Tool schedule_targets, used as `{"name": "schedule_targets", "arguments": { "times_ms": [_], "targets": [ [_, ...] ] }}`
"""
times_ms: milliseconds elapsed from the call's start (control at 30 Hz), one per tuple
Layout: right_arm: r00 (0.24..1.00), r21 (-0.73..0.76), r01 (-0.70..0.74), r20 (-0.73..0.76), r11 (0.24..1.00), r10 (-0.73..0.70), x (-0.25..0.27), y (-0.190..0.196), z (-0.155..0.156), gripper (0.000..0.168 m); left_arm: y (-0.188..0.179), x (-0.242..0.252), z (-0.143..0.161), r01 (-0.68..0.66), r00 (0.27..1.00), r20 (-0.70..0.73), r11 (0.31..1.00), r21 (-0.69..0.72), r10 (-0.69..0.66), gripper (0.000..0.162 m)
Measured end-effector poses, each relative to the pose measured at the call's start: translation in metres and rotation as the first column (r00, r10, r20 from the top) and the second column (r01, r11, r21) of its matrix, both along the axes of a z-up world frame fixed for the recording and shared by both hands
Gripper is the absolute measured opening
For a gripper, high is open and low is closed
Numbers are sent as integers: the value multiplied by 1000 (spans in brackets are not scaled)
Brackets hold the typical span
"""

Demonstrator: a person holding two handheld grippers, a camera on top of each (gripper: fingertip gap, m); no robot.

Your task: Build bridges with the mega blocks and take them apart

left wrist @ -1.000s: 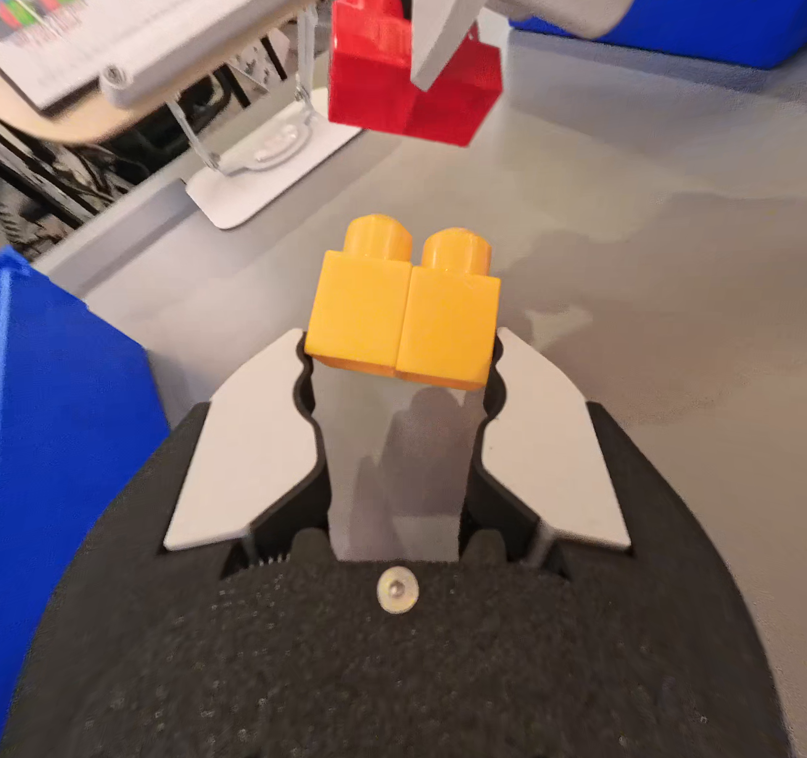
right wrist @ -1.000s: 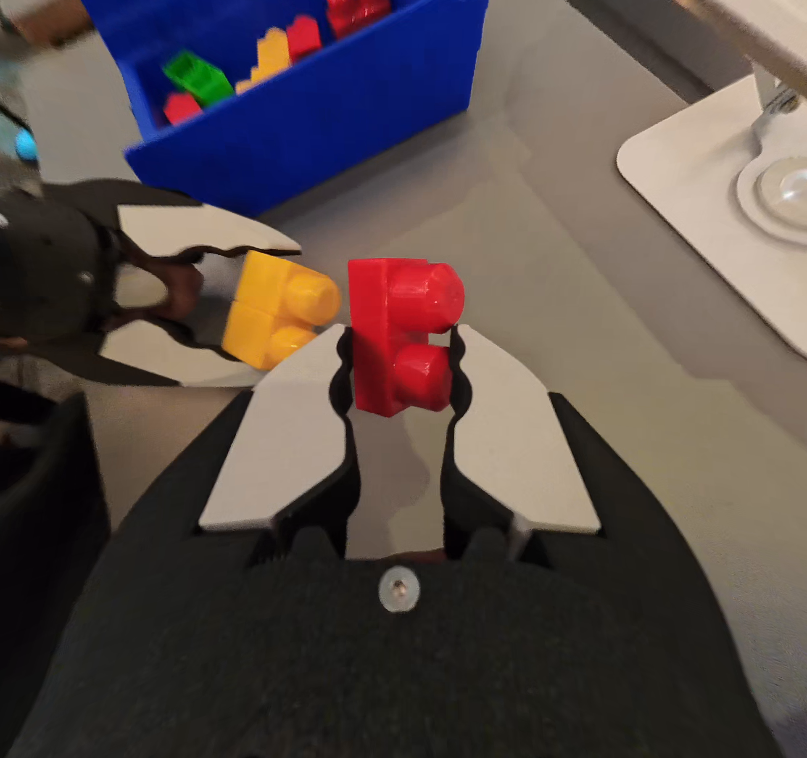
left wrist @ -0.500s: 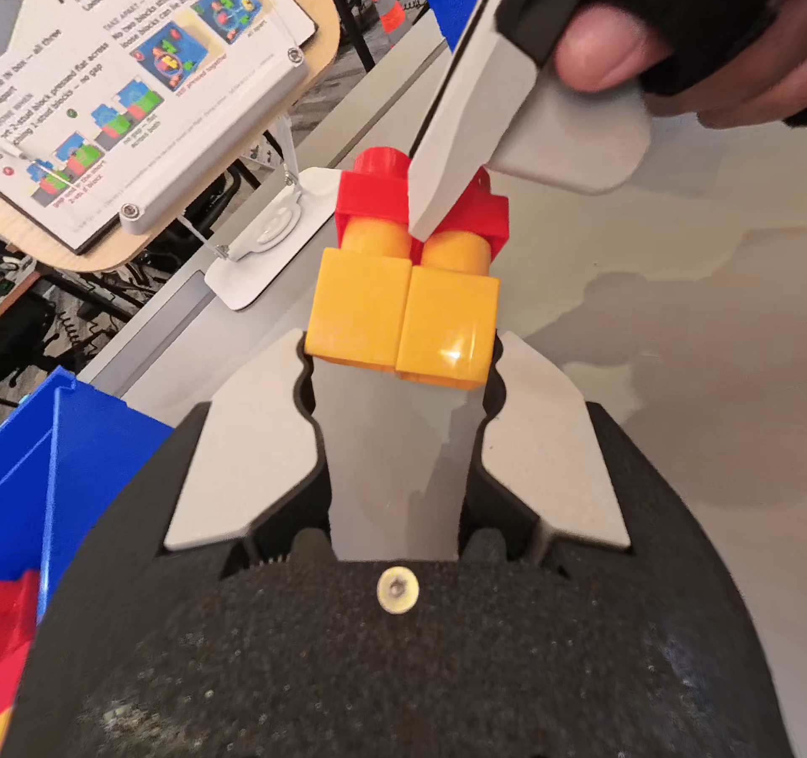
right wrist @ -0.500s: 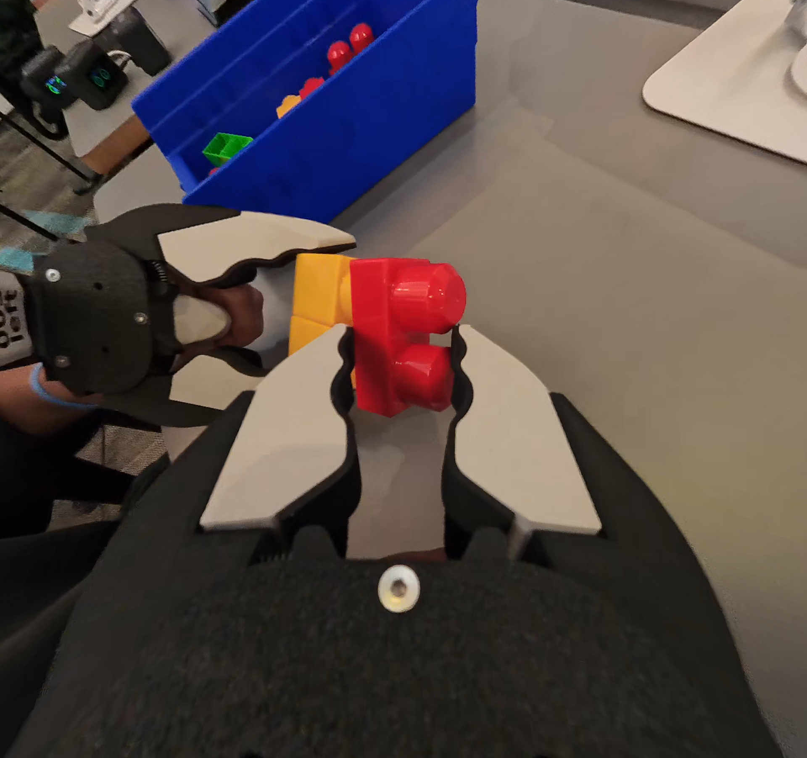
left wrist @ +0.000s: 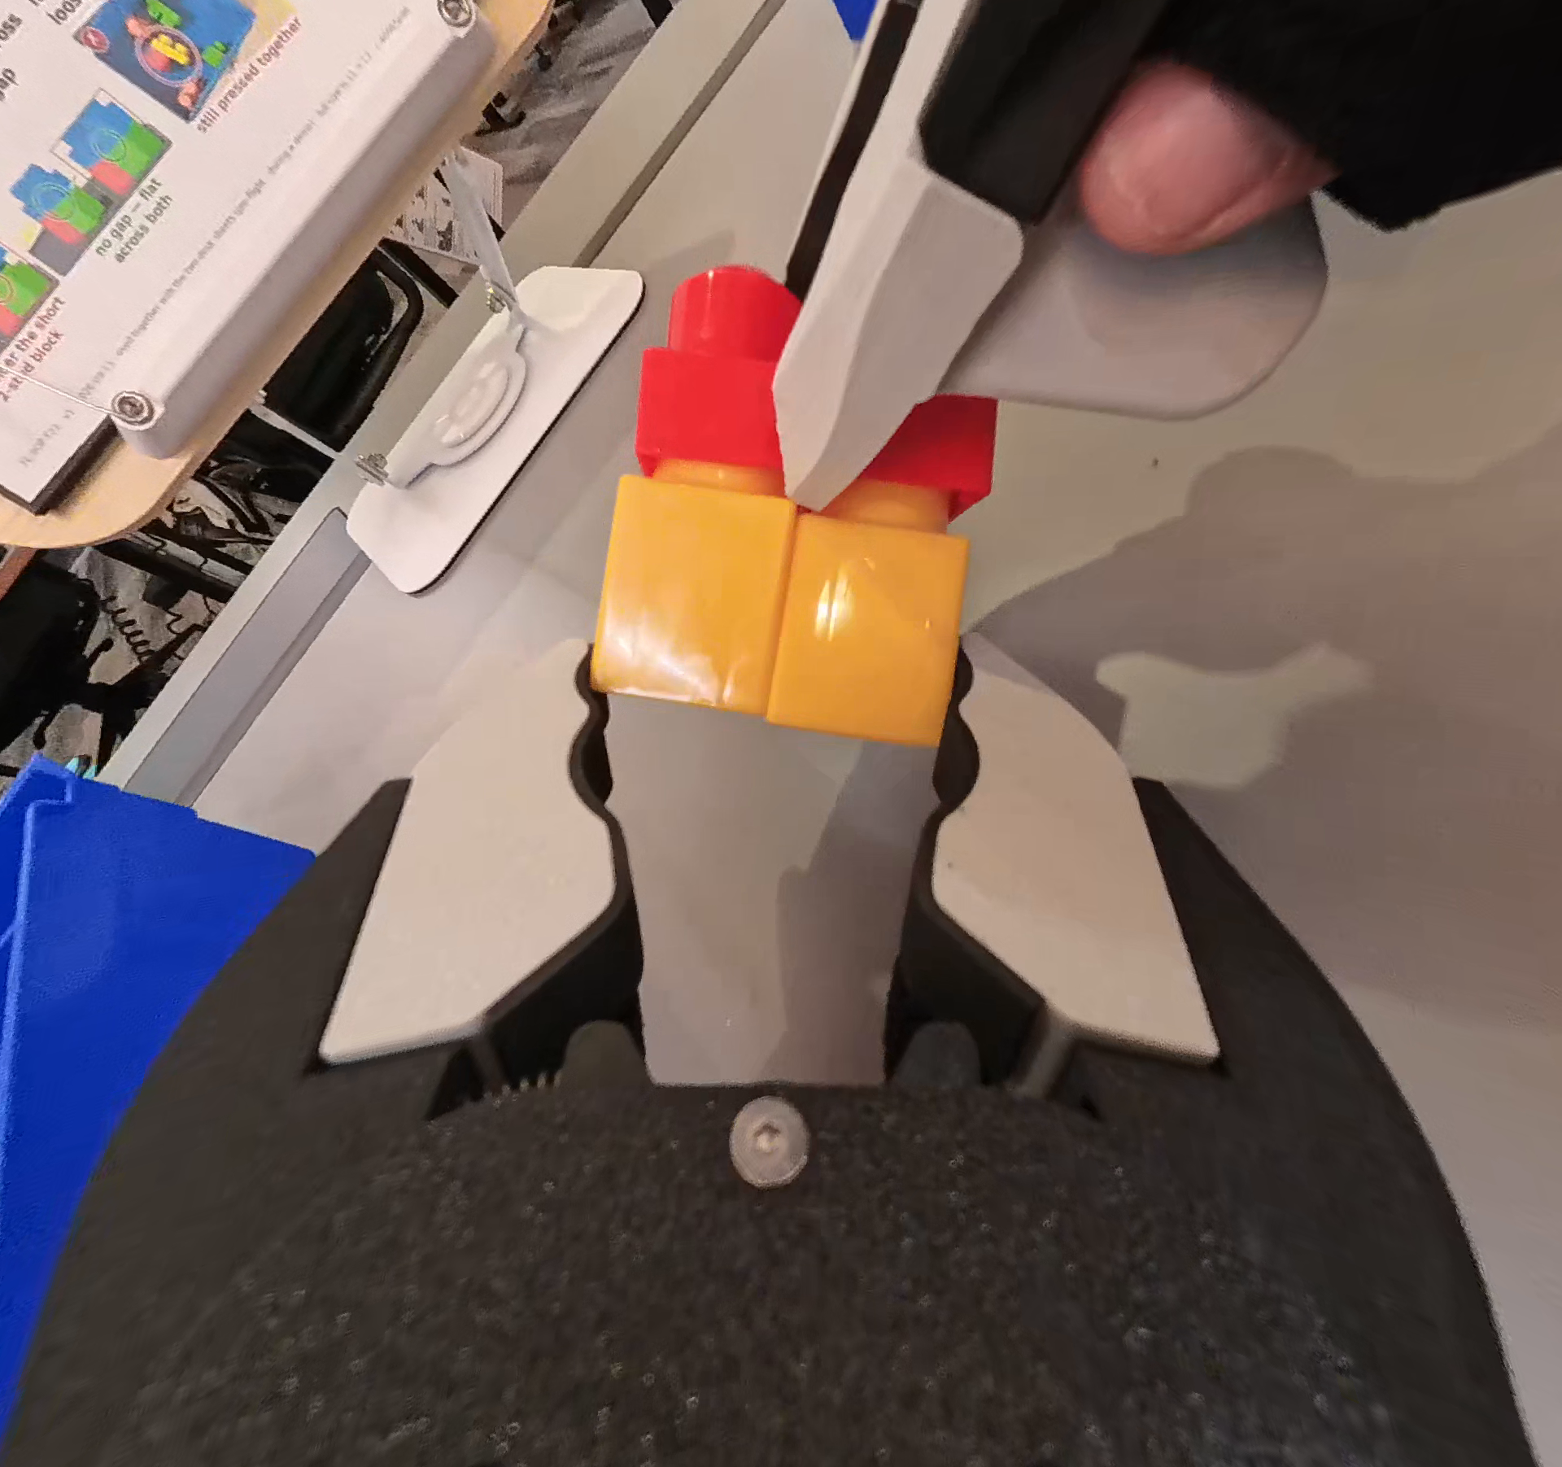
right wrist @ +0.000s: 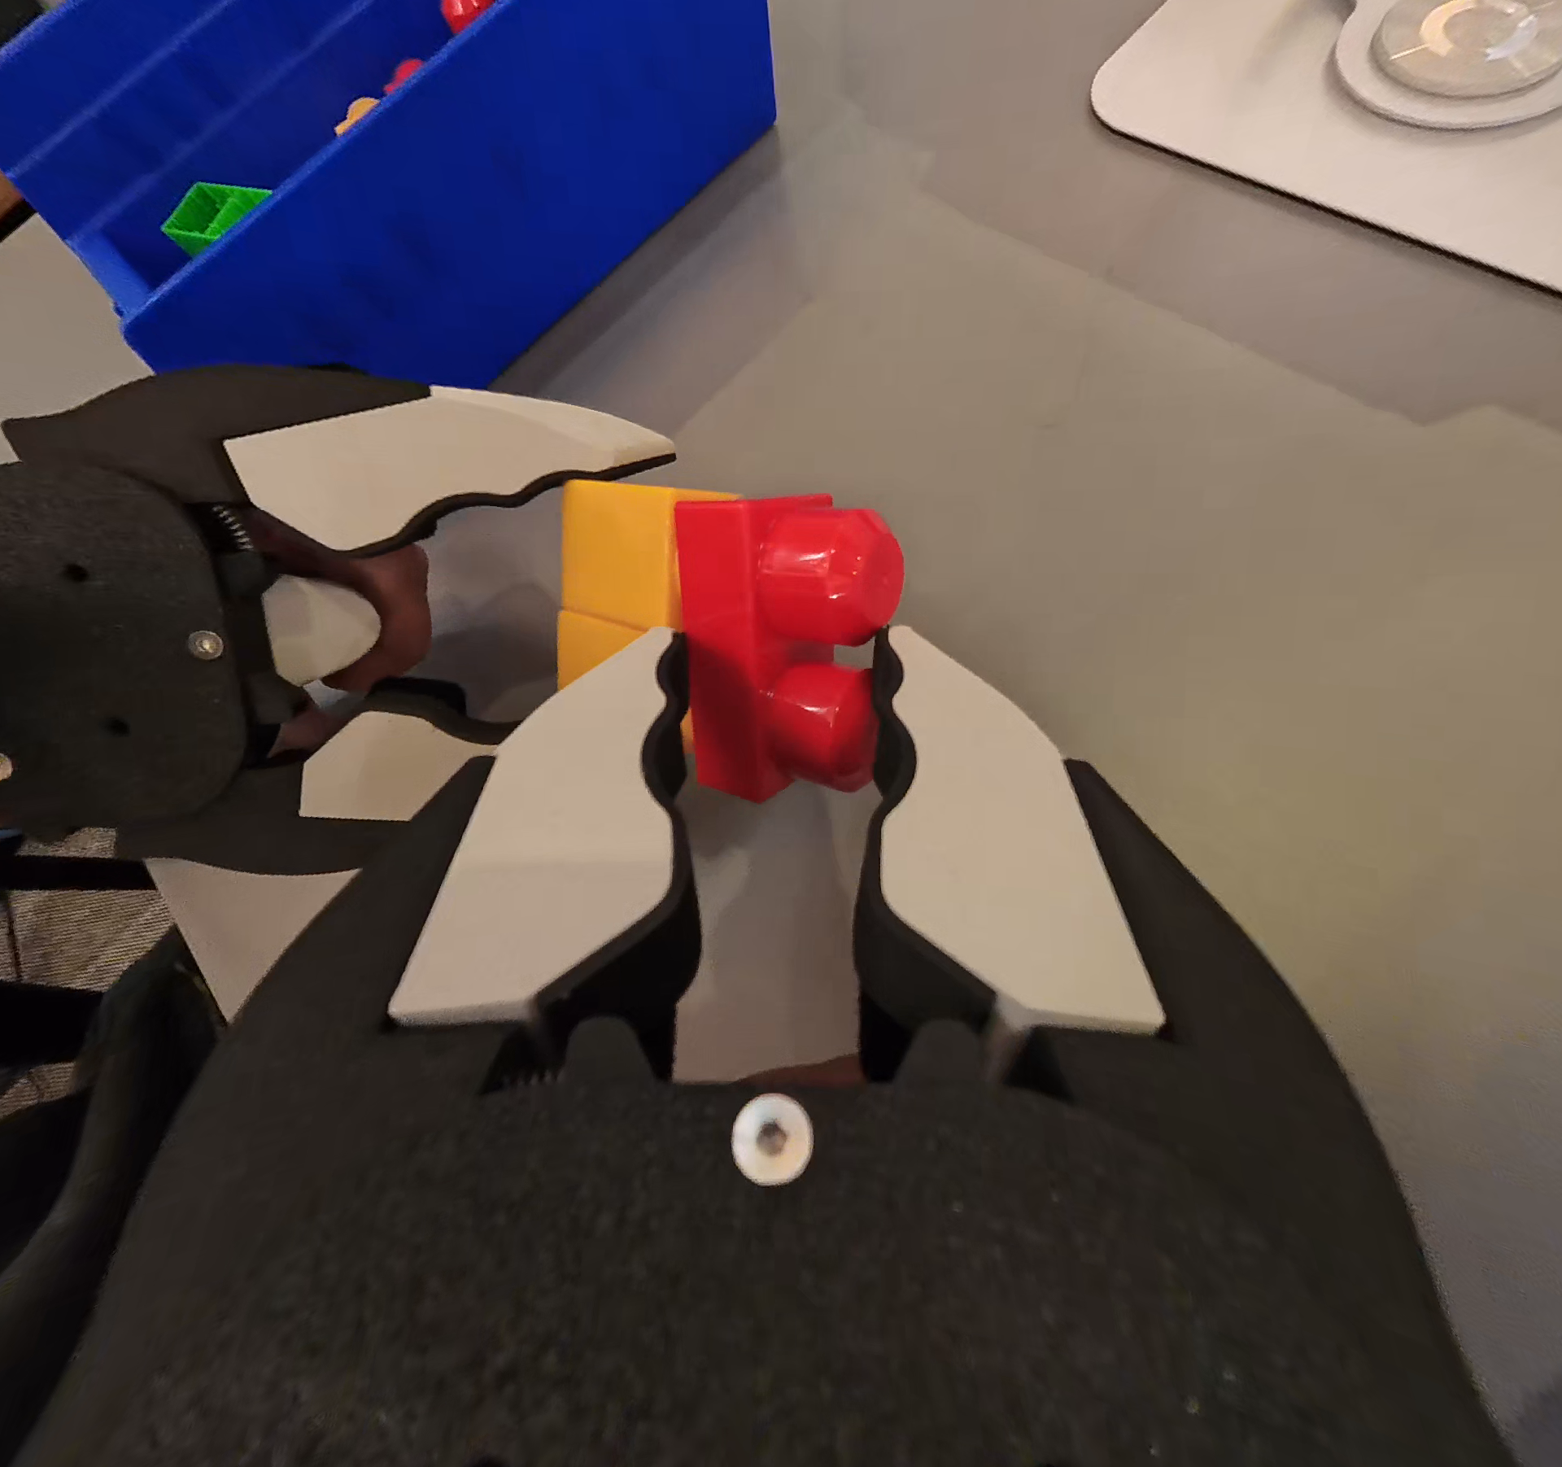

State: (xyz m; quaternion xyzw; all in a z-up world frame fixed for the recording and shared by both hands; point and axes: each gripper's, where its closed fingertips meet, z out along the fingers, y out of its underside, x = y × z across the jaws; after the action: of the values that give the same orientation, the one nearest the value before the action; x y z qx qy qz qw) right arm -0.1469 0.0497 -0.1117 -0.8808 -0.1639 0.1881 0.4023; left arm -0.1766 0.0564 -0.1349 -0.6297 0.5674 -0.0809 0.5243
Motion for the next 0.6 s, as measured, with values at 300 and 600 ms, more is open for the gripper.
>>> {"name": "schedule_targets", "arguments": {
  "times_ms": [300,600],
  "targets": [
    [975,-49,-113,-198,992,102,-4,-2,2,45,3,-1,-7,20,1000,1,999,-28,-20,75],
    [867,-39,-272,-443,961,227,1,-9,18,50,1,-7,0,48,997,61,997,-55,-45,76]
  ]
}}
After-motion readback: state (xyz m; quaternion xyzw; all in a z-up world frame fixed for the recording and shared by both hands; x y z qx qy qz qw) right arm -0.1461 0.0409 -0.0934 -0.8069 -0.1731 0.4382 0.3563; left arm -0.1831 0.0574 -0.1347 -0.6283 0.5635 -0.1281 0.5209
